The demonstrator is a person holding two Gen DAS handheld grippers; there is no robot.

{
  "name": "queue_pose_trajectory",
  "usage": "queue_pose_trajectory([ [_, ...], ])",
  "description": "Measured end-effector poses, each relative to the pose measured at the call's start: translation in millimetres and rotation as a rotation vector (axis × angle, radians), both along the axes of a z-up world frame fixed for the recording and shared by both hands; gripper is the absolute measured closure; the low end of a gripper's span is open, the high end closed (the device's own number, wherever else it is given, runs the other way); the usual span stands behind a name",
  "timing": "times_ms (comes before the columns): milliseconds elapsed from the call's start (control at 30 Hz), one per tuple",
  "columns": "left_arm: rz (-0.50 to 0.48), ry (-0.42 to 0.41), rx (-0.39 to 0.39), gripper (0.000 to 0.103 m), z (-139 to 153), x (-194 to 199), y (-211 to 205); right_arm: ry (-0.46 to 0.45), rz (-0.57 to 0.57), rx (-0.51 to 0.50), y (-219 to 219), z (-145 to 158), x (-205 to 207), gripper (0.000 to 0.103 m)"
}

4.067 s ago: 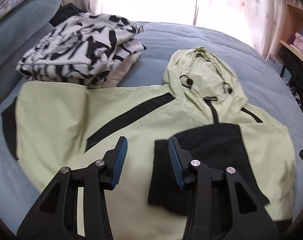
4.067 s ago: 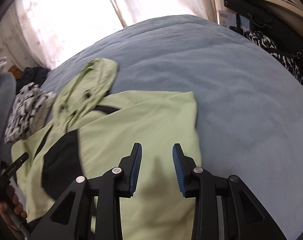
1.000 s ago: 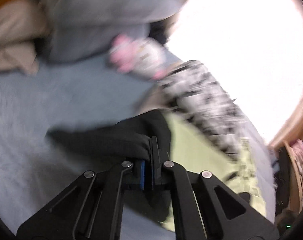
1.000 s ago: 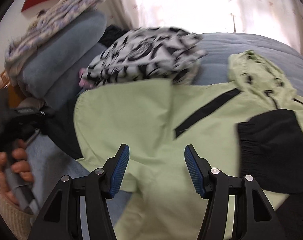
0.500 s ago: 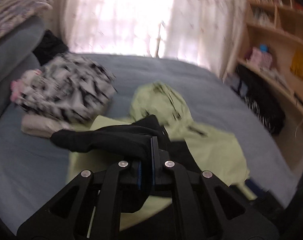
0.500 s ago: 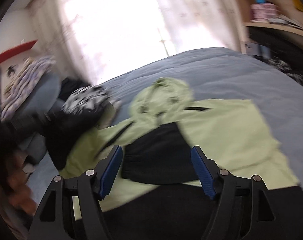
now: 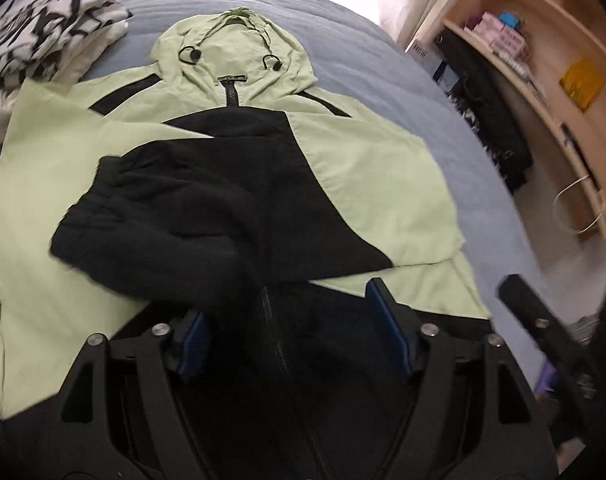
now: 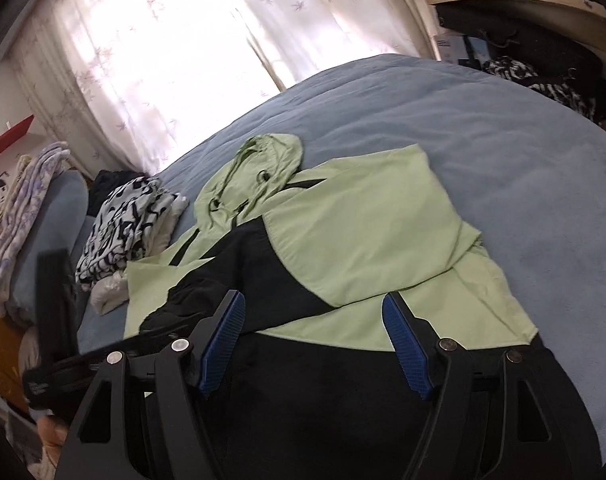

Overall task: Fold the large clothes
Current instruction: 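Grasp the folded black cuff with the right tool and adjust it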

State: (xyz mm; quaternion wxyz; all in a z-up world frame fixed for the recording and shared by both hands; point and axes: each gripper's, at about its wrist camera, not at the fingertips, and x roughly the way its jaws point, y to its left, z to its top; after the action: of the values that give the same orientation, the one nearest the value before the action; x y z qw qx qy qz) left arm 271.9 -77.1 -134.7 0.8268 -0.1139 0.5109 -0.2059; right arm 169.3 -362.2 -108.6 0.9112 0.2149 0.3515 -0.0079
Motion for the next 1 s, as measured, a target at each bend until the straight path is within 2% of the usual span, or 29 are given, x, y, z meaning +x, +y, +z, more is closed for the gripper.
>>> queue_pose_trajectory([
  [67, 0.008, 0.011, -0.031, 0.033, 10, -10, 19, -0.004, 0.041, -0.005, 16, 4, 4, 0.031],
  [200, 0.047, -0.021, -0.034, 0.033, 40, -46, 56, -0.007, 0.139, -0.033, 57, 8, 18, 0.031],
  [433, 0.212, -0.081, 0.056, 0.033, 49, -90, 140, 0.022, 0.369, -0.140, 145, 14, 35, 0.031],
  [567, 0.273, -0.088, 0.099, 0.033, 42, -100, 176, 0.045, 0.516, -0.251, 207, 9, 53, 0.031],
  [733, 0.320, -0.042, 0.052, 0.033, 24, -104, 211, 0.154, 0.569, -0.473, 266, -27, 96, 0.032],
  [800, 0.328, -0.042, 0.041, 0.033, 21, -107, 220, 0.193, 0.568, -0.564, 275, -42, 114, 0.058],
  [833, 0.332, -0.046, 0.040, 0.033, 20, -109, 224, 0.220, 0.582, -0.580, 280, -47, 123, 0.084],
  [867, 0.335, -0.048, 0.040, 0.033, 20, -110, 227, 0.227, 0.579, -0.574, 282, -46, 131, 0.093],
  [933, 0.346, -0.050, 0.036, 0.033, 20, -112, 232, 0.173, 0.568, -0.568, 282, -28, 137, 0.095],
  [1000, 0.354, -0.051, 0.028, 0.033, 19, -114, 234, 0.055, 0.541, -0.508, 270, 8, 139, 0.096],
])
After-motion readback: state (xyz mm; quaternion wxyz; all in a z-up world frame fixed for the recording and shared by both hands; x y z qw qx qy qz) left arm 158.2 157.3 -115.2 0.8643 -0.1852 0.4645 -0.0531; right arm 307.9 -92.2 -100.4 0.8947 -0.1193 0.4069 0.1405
